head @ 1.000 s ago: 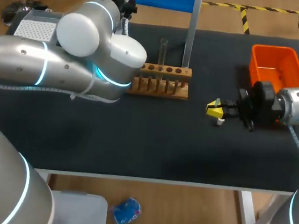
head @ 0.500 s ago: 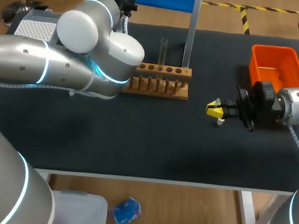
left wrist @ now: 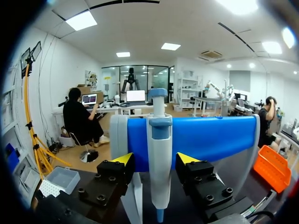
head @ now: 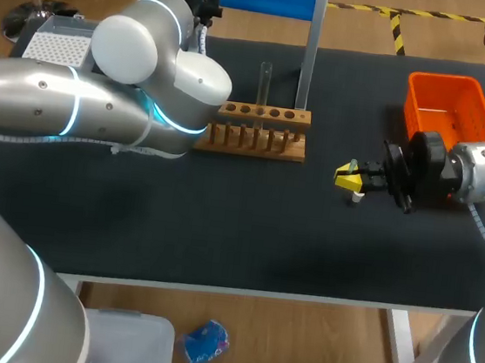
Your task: Invert the test tube, pick up the pipette, mount the tip to pipette, aspirate from beaker and dispense into the tube, eject the tip, return the pipette, and cap with the stopper.
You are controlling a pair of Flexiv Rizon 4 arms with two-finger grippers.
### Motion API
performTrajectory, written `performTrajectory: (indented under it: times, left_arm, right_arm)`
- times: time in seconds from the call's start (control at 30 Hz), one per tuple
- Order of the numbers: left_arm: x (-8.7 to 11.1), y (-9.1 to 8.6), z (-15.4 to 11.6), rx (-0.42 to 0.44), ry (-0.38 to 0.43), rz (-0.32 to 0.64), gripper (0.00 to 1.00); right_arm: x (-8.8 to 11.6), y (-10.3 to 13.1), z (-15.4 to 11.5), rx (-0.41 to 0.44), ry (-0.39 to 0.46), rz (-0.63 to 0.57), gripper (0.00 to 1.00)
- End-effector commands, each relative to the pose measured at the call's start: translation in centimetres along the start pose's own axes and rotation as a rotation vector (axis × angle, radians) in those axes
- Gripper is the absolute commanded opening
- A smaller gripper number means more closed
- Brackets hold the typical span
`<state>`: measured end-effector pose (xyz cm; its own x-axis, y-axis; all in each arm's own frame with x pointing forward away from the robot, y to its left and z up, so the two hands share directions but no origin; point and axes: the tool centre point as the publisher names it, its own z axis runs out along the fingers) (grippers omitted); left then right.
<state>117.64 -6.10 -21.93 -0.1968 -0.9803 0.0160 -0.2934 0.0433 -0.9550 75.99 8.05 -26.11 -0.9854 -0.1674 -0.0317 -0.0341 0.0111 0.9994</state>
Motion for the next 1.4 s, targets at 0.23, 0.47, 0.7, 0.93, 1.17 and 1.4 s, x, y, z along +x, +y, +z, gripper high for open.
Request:
performTrajectory:
  times: [0.23, 0.47, 0.7, 0.93, 1.17, 1.4]
  left_arm:
    - [0.2, 0.5, 0.9, 0.005, -0.002, -0.008, 0.55]
    - [0.2, 0.5, 1.1, 0.006, -0.016, -0.001, 0.50]
    - [0.2, 0.5, 1.1, 0.002, -0.029, -0.001, 0.30]
    - [0.2, 0.3, 0.7, 0.002, -0.044, 0.000, 0.00]
    - [0.5, -0.7, 0.0, 0.019, -0.046, 0.006, 0.00]
    - [0.4, -2.4, -0.8, 0.032, -0.058, 0.021, 0.00]
  right_arm:
    - [0.0, 0.0, 0.0, 0.001, 0.000, 0.000, 0.00]
    - [0.0, 0.0, 0.0, 0.001, 0.000, 0.000, 0.00]
    - [0.0, 0.0, 0.0, 0.001, 0.000, 0.000, 0.00]
    - [0.0, 0.0, 0.0, 0.001, 0.000, 0.000, 0.00]
    - [0.0, 0.0, 0.0, 0.001, 0.000, 0.000, 0.00]
    - [0.0, 0.0, 0.0, 0.001, 0.000, 0.000, 0.00]
